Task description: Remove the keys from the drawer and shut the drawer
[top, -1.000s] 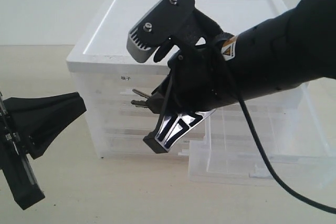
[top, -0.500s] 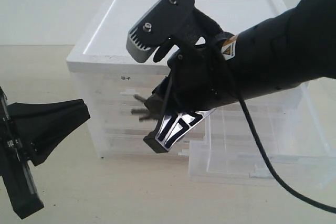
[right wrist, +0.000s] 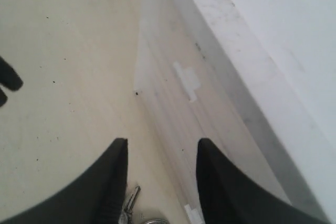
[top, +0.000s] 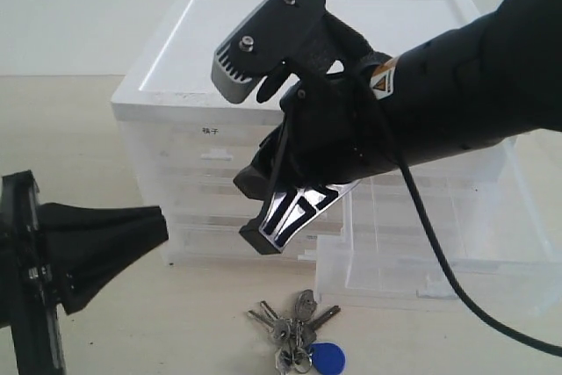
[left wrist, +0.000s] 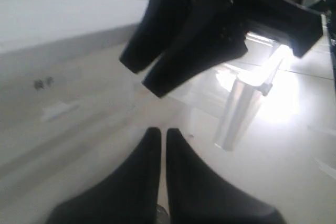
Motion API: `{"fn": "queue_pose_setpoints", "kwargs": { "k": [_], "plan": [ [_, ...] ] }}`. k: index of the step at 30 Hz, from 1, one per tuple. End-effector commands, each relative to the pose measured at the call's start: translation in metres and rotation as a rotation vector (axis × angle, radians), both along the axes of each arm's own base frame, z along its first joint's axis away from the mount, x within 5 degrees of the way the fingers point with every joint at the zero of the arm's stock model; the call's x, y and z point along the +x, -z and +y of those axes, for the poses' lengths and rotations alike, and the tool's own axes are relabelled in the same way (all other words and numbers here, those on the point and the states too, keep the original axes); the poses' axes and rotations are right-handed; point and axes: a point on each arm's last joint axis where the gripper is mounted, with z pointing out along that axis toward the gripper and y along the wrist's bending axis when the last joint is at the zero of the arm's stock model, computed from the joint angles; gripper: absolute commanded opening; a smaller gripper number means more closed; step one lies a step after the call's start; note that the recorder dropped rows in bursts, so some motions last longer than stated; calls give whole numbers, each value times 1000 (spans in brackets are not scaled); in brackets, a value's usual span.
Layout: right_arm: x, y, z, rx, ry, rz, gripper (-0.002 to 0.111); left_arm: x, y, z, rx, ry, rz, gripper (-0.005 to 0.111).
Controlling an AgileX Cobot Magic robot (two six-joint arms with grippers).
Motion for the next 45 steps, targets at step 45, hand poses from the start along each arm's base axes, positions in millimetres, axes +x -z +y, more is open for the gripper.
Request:
{"fn": "queue_pose_setpoints", "kwargs": {
  "k": [45],
  "plan": [
    [-51,-88,-55,234,-2,-175,0,70,69,-121,562,-178,561,5]
  ]
}}
